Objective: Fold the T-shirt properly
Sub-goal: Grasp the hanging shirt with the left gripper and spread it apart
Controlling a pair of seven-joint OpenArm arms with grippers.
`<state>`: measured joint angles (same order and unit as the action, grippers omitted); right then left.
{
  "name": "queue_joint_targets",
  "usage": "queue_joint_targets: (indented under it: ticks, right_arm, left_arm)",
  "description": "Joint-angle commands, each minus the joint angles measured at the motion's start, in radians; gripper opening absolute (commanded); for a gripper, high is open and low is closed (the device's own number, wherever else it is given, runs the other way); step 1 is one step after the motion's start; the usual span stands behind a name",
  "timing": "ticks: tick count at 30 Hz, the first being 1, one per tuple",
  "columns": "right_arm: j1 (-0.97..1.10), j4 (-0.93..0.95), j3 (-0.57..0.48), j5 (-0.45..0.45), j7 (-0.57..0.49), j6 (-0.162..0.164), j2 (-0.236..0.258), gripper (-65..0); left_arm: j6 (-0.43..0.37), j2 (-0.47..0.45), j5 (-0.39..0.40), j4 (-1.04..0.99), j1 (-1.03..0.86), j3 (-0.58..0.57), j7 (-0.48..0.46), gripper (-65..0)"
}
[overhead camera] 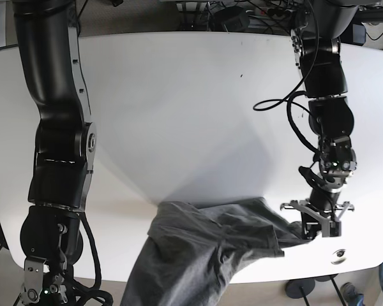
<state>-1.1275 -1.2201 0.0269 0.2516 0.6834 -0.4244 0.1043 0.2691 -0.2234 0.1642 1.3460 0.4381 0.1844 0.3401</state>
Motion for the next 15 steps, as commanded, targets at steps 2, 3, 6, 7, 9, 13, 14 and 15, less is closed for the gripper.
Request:
queue_joint_targets:
  ticks: [2,3,6,7,9,13,14,15]
  right_arm:
    - [-0.058,0.024,0.006,0.024,-0.072,0.074,0.024,-63.1]
    - [-0.055,0.026,0.012,0.024,-0.074,0.086,0.028,-63.1]
    - [0.019,0.02,0.075,0.022,-0.07,0.088,0.041,-63.1]
    - [0.051,0.013,0.09,0.024,-0.069,0.088,0.044,-63.1]
    - [0.159,-0.031,0.15,0.024,-0.069,0.088,0.045,-63.1]
    - [0.412,-0.158,0.195,0.024,-0.069,0.083,0.045,-63.1]
    - [0.47,-0.188,0.195,0.025,-0.069,0.083,0.045,-63.1]
    - [0.519,-0.211,0.195,0.025,-0.07,0.083,0.045,-63.1]
  left_arm:
    - [0.022,-0.067,0.008,0.076,0.09,0.069,0.04,-63.5]
    - [0.035,-0.089,0.008,0.088,0.106,0.085,0.064,-63.5]
    - [0.086,-0.113,0.008,0.108,0.129,0.12,0.118,-63.5]
    - [0.094,-0.121,0.008,0.126,0.127,0.14,0.132,-63.5]
    - [0.123,-0.13,0.008,0.158,0.09,0.198,0.165,-63.5]
    - [0.146,-0.127,0.008,0.181,-0.029,0.252,0.165,-63.5]
    - [0.146,-0.127,0.008,0.192,-0.065,0.26,0.161,-63.5]
    - [0.146,-0.126,0.008,0.2,-0.098,0.261,0.159,-63.5]
